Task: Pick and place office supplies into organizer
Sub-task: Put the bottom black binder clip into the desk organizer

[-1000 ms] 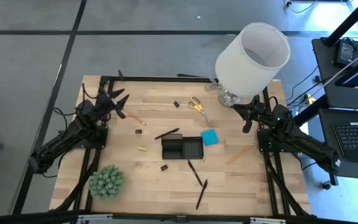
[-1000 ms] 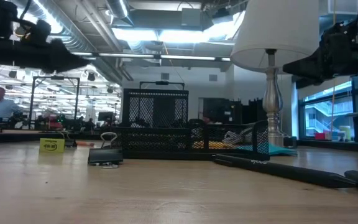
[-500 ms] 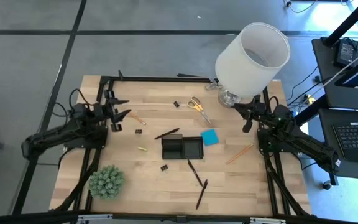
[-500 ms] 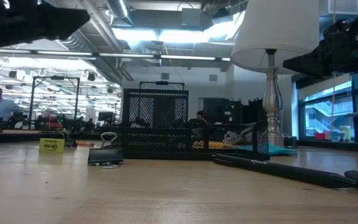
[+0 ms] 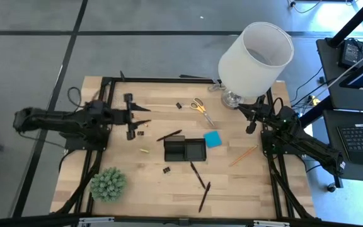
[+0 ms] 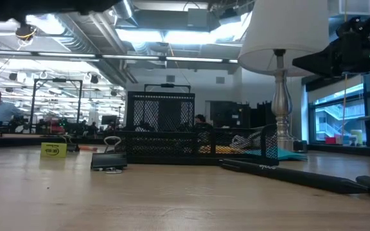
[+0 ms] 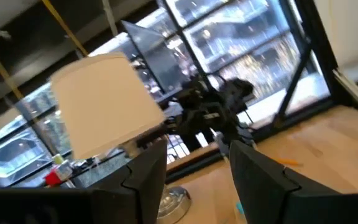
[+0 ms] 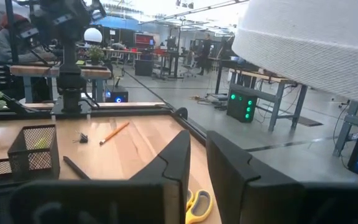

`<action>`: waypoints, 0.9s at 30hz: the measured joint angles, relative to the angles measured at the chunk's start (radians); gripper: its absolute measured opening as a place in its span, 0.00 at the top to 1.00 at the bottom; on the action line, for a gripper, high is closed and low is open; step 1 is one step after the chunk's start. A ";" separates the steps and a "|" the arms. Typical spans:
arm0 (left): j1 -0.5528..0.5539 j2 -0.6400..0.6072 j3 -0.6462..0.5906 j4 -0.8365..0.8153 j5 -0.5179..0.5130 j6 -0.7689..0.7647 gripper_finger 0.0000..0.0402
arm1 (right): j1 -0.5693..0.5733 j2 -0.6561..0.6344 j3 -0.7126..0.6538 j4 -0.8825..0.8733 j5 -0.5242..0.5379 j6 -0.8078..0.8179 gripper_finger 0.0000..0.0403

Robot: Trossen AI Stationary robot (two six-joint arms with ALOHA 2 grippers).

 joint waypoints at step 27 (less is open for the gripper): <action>-0.503 0.614 0.526 -0.328 -0.706 -0.019 0.57 | 0.000 -0.001 0.000 -0.028 -0.001 0.024 0.86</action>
